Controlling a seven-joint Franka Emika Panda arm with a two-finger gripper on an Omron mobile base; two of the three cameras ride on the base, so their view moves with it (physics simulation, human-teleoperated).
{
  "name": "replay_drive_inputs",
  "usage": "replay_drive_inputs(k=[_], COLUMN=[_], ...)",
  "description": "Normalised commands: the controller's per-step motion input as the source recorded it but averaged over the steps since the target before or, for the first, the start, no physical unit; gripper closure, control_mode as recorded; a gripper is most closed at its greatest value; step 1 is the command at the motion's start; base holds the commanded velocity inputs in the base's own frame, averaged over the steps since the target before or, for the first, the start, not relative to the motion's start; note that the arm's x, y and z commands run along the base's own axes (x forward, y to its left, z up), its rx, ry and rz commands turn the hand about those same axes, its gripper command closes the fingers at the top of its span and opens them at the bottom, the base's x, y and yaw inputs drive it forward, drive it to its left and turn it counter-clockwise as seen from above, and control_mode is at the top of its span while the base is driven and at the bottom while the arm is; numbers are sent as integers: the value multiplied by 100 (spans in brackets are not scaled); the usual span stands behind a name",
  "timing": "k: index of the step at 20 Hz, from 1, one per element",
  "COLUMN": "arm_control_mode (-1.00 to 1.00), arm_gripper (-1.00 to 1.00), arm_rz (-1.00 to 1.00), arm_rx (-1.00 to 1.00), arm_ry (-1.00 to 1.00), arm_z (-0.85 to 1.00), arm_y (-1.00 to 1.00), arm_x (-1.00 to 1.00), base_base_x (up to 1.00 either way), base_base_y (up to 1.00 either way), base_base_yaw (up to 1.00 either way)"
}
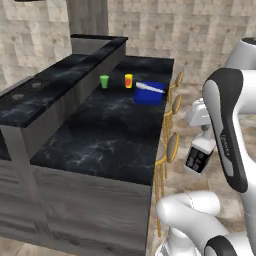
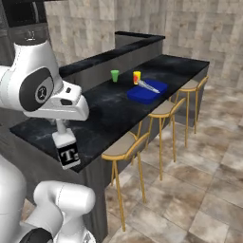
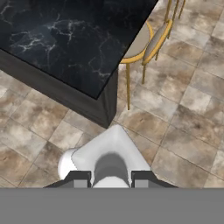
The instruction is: Place the drinks on the dining counter in a tight cluster.
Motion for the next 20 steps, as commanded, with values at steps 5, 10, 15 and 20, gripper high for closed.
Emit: replay_drive_inputs(k=[5, 10, 15, 20], arm_control_mode=[100, 100, 100, 100], arm_gripper=[100, 100, 100, 100], arm_rz=[0, 0, 0, 0], arm_rx=[0, 0, 0, 0], arm_ry=[0, 0, 0, 0], arm_z=[0, 0, 0, 0], arm_y=[0, 0, 0, 0], arm_x=[0, 0, 0, 0], base_base_x=[0, 13, 47, 86], base_base_y=[0, 0, -19, -33], base_base_yaw=[58, 61, 33, -3])
